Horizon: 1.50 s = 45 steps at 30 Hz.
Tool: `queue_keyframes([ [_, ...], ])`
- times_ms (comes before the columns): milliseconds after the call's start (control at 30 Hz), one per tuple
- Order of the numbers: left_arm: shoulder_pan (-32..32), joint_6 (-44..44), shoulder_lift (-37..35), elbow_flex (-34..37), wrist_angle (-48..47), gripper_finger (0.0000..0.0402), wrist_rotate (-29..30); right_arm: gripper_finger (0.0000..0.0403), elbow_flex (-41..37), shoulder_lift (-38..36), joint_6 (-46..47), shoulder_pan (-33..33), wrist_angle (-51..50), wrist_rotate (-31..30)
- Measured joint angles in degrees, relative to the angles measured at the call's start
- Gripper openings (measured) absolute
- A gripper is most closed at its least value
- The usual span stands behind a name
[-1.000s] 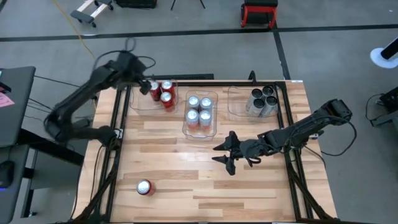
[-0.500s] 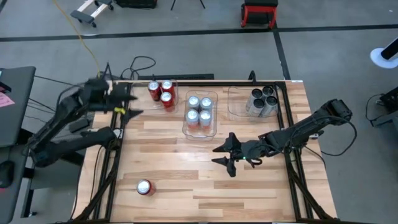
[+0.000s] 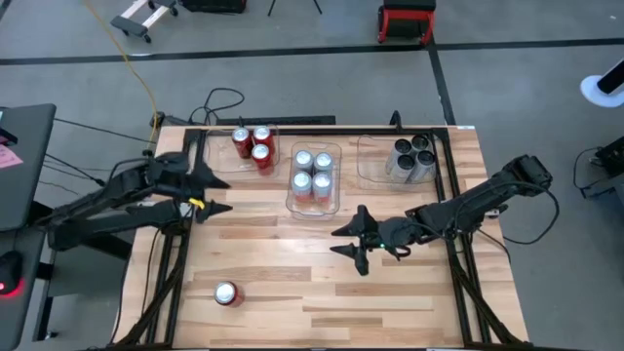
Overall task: Sort soda cans
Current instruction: Put the red soda can in the left transparent bin
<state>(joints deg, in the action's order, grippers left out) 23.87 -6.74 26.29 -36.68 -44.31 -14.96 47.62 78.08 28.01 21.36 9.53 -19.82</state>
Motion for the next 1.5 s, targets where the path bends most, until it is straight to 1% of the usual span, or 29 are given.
queue_keyframes([
  [233,-6.9,-1.4,4.4,3.1,8.0,0.038,1.2,0.0235,0.0,0.0,0.0,-0.1,-0.6,0.0],
  [400,-13.5,-2.7,8.5,3.3,12.1,0.038,5.5,0.0235,0.0,0.0,0.3,0.6,-1.9,0.0],
  [600,-23.2,-3.8,13.7,3.3,17.5,0.038,9.7,0.0235,0.0,0.0,1.9,1.7,-2.5,0.0],
  [900,-36.8,-4.3,18.9,3.3,18.4,0.038,23.8,0.0235,0.0,0.0,2.0,2.7,-2.4,0.0],
  [967,-40.1,-4.9,19.6,3.3,18.4,0.0377,25.7,0.0235,0.0,0.0,2.0,2.7,-2.6,0.0],
  [1133,-46.9,-8.5,19.8,3.3,18.6,0.0366,27.5,0.0235,0.0,0.0,2.2,2.7,-3.6,0.0],
  [1300,-52.8,-11.1,20.0,3.3,18.7,0.0364,27.8,0.0235,0.0,0.0,2.2,2.6,-3.6,0.0],
  [1500,-58.7,-13.5,21.8,3.3,20.5,0.0364,30.5,0.0235,0.0,0.0,2.6,2.6,-3.7,-1.2],
])
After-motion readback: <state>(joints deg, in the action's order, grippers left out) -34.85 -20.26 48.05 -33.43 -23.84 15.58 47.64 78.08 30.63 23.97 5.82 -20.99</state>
